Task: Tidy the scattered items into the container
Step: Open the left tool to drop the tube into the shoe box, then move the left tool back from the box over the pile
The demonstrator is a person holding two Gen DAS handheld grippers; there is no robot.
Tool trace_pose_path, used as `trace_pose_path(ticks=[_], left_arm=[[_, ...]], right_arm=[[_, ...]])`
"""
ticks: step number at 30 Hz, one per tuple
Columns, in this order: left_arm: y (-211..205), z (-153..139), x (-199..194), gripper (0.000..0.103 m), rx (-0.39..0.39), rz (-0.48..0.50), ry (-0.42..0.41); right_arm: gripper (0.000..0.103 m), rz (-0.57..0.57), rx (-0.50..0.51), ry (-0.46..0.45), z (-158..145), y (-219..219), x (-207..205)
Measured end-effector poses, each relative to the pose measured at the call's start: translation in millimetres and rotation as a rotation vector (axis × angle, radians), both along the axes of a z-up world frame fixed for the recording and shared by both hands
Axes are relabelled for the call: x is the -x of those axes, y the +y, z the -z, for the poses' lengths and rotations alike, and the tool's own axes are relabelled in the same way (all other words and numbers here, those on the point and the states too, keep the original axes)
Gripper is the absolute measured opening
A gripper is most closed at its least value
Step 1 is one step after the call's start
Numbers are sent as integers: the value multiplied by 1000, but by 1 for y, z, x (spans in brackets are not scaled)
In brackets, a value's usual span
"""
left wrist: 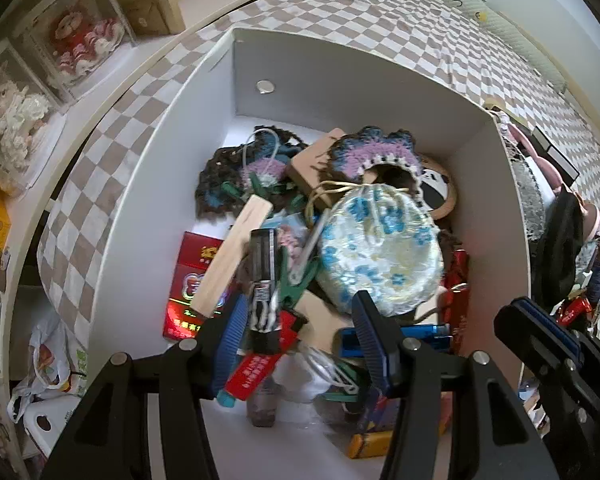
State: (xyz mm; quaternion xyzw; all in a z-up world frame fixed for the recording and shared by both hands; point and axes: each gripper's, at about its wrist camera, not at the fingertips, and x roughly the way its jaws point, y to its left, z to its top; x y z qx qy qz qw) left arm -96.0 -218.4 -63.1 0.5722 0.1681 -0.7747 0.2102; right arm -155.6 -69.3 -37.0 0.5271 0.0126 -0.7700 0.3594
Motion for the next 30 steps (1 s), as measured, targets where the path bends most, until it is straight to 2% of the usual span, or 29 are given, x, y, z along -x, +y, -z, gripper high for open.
trace_pose_path(ticks=[2, 5, 10, 11, 12, 13, 15, 17, 25, 26, 27, 28, 30], left_arm=[[5, -2, 3, 55, 0, 8, 6], [13, -6, 8, 65, 7, 25, 24], [27, -14, 15, 66, 17, 45, 59], [29, -15, 17, 70, 21, 46, 64], [31, -17, 17, 74, 30, 44, 75], [31, -19, 17, 75, 43, 37, 94], [33, -25, 18, 80, 66, 28, 128], [35, -30, 20, 82, 83, 19, 152], [46, -34, 28, 85, 38, -12, 192], [48, -34, 29, 89, 33, -11, 195], [51, -34, 31, 99, 34, -6, 201], [54, -35, 32, 103, 36, -1, 207], [59, -37, 34, 103, 44, 14, 219]], right_arm=[[13, 13, 3, 2, -1, 5, 2], [13, 38, 13, 8, -2, 14, 6], [13, 83, 27, 42, -5, 28, 13], [16, 98, 28, 50, -5, 32, 15], [35, 116, 27, 55, -6, 36, 17], [68, 134, 25, 58, -6, 39, 19], [82, 196, 25, 79, -8, 50, 23], [82, 228, 39, 71, -9, 60, 28], [83, 324, 27, 63, -10, 90, 44], [83, 334, 23, 65, -10, 93, 45], [83, 346, 19, 66, -10, 97, 47], [83, 355, 15, 68, -10, 102, 48], [83, 376, 6, 73, -11, 110, 50]])
